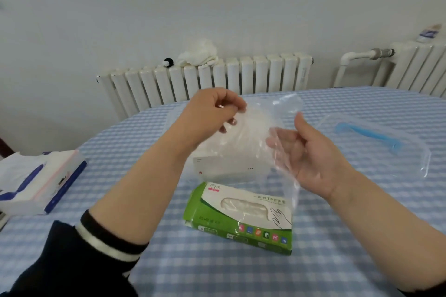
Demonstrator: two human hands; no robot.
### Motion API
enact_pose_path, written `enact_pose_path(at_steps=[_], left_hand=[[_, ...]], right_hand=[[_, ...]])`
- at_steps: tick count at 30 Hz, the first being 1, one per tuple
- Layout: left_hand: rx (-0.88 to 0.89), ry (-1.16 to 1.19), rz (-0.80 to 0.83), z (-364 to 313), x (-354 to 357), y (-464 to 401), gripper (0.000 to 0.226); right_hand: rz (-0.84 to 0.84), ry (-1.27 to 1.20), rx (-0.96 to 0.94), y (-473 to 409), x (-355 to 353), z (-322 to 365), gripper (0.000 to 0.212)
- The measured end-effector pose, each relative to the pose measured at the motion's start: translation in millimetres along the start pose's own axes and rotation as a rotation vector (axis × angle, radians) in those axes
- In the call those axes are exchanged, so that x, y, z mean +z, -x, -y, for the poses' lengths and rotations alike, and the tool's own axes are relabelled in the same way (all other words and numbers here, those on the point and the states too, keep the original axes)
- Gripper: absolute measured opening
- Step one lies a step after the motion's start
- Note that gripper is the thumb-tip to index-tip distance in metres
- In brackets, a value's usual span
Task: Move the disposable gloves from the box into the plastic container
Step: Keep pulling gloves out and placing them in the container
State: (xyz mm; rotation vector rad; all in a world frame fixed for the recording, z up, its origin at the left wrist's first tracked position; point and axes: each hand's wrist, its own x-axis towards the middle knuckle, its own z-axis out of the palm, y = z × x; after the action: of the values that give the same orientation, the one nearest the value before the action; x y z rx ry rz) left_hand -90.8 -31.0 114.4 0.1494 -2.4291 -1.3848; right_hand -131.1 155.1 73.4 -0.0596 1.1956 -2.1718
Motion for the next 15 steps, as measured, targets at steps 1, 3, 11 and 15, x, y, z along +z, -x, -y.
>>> enact_pose_path(at_steps=[1, 3, 11, 15], left_hand=[[-0.012, -0.016, -0.028, 1, -3, -10, 0.023], [-0.040, -0.057, -0.085, 6, -12, -28, 0.023], [-0.149, -0.275, -0.186, 37, -26, -58, 0.020], [-0.169, -0.421, -0.168, 52, -30, -57, 0.012]], right_hand=[[0.006, -0.048, 0.000, 0, -1, 2, 0.070], [-0.004, -0.097, -0.005, -2, -5, 4, 0.074], [-0.057, -0.104, -0.076, -4, -13, 7, 0.067], [-0.042, -0.077, -0.077, -5, -14, 6, 0.062]])
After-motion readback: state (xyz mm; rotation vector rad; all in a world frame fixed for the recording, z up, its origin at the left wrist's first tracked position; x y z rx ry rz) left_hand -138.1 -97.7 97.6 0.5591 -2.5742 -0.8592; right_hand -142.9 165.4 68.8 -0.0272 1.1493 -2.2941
